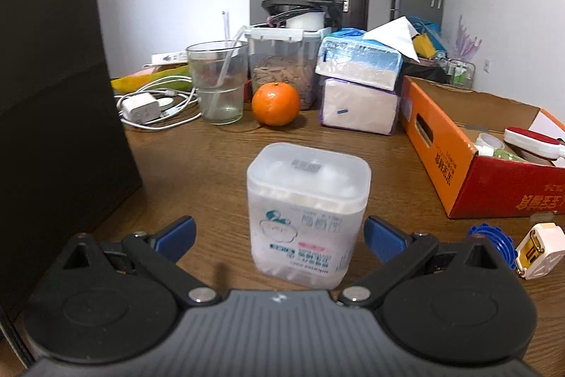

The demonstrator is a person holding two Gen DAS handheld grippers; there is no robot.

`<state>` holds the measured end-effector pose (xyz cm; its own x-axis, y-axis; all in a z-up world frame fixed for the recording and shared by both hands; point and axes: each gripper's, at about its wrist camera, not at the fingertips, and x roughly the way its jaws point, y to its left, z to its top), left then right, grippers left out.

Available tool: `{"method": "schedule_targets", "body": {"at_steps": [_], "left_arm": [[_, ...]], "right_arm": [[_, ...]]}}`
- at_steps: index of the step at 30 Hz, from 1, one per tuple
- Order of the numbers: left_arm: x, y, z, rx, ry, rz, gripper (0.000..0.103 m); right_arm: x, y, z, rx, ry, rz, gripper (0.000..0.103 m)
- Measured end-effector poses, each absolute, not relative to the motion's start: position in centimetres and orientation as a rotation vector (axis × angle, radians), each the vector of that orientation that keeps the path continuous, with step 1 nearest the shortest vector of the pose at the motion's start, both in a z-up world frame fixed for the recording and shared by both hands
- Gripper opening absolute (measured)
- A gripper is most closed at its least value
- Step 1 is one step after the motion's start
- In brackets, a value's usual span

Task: Organize rigid objects
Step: 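Move the left gripper to the white plastic container and close on it, then carry the white container with left and purple cap with right over the box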

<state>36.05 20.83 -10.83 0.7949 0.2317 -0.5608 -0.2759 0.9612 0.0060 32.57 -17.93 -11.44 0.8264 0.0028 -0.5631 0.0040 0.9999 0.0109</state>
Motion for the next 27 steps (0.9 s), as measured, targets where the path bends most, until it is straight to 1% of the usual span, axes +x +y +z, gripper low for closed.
{"method": "schedule_targets", "body": {"at_steps": [3, 6, 8, 10, 27], "left_arm": [[36.6, 20.8, -11.0, -0.071, 0.603, 0.249, 0.102], [36.9, 20.9, -11.1, -0.067, 0.608, 0.219, 0.099], [37.1, 21.0, -11.2, -0.072, 0.617, 0.203, 0.091], [37.3, 21.0, -11.3, -0.073, 0.628, 0.184, 0.068], [35.8, 20.3, -10.8, -0.054, 0.564, 0.196, 0.068]], "right_arm": [[32.6, -18.0, -11.5, 0.011, 0.598, -0.007, 0.053], [32.6, -18.1, -11.5, 0.011, 0.597, -0.012, 0.053], [32.7, -18.1, -11.6, 0.010, 0.597, -0.014, 0.053], [32.7, -18.0, -11.6, 0.008, 0.598, -0.015, 0.053], [32.5, -18.1, -11.3, 0.013, 0.586, -0.002, 0.053]]}}
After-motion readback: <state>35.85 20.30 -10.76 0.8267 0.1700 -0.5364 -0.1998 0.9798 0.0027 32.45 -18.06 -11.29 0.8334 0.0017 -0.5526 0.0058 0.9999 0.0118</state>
